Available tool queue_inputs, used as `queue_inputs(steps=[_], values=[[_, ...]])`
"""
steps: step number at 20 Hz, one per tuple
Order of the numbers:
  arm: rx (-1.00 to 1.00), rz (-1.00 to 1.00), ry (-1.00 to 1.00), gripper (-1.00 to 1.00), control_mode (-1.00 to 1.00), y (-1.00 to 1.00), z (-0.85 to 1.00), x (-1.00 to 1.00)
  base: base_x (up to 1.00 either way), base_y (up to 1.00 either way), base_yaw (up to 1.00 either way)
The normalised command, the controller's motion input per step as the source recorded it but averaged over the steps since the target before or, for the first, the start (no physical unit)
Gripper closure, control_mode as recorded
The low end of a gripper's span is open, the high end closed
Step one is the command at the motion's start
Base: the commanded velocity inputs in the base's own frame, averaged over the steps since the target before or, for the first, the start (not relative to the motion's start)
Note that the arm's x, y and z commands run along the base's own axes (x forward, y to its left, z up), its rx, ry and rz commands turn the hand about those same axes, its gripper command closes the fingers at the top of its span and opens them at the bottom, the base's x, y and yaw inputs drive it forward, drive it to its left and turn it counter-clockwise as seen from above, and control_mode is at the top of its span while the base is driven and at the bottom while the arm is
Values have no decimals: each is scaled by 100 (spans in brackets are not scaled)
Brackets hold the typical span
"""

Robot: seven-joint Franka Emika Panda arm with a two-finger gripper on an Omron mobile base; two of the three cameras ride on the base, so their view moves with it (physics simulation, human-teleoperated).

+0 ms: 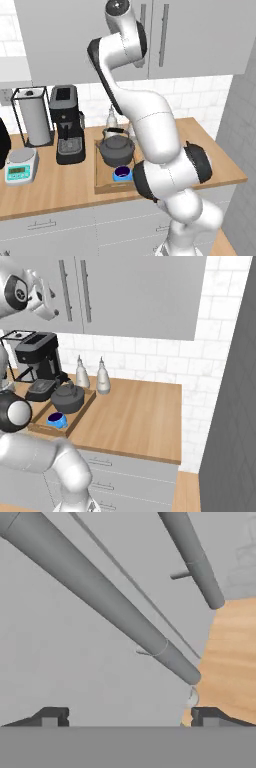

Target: Pick the kettle from the counter and place it on the tray. Then pick the mug from the cabinet and place it on the tray. Then close the cabinet doors.

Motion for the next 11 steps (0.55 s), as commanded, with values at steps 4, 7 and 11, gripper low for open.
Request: queue_inputs(steps=[4, 7, 11], values=[[-2, 62, -24, -100, -100, -7, -62, 96, 0, 0, 0], [0, 58, -28, -100, -100, 0, -69, 100, 0, 0, 0], [-1, 51, -34, -100, -100, 1, -78, 100, 0, 0, 0]])
